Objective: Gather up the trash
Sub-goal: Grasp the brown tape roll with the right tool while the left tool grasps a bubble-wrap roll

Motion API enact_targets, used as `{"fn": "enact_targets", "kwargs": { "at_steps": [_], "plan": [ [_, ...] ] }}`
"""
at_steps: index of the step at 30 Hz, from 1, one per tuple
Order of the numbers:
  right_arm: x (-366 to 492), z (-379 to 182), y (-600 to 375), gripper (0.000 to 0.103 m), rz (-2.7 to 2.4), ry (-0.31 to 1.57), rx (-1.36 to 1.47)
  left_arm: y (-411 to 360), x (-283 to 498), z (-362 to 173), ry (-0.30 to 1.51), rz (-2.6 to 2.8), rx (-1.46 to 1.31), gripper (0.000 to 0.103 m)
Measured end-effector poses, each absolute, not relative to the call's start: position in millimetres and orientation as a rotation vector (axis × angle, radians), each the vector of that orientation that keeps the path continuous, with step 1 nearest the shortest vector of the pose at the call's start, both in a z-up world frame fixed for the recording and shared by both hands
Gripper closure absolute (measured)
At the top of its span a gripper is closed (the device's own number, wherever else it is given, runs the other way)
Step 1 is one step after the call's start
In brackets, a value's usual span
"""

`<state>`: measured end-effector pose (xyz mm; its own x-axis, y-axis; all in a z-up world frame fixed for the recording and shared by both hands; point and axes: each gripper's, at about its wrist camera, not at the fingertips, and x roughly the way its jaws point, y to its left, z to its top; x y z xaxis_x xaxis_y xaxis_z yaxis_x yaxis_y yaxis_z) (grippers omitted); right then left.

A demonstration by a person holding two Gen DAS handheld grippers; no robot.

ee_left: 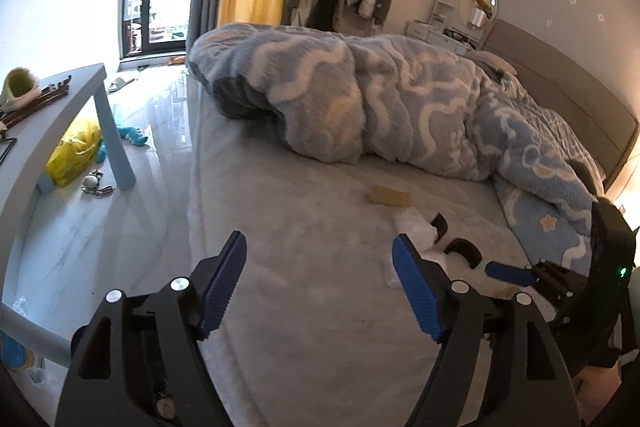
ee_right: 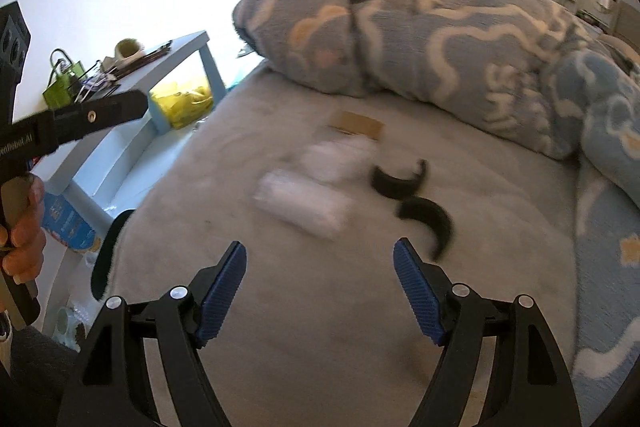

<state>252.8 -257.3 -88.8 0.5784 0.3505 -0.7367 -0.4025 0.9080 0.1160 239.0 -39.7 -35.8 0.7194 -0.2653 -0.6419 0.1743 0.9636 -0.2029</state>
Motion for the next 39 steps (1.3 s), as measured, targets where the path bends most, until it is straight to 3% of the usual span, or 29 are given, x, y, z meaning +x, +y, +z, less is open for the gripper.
{"fn": "enact_targets", "kwargs": {
  "at_steps": [20,23,31,39],
  "plan": [
    [239,-114,-335,0.026,0.378,0.897,-0.020,-112,253,-72,0.816,-0.319,-0.102,0.016],
    [239,-123,-341,0.038,0.397,0.924,-0.001,-123,254,-78,0.824,-0.325,-0.093,0.015],
    [233,-129,-346,0.052,0.422,0.899,-0.010,-140,262,-91,0.842,-0.314,-0.063,0.014],
    [228,-119,-359,0.053,0.420,0.862,0.006,-153,267,-100,0.848,-0.292,-0.009,0.014]
  ]
}}
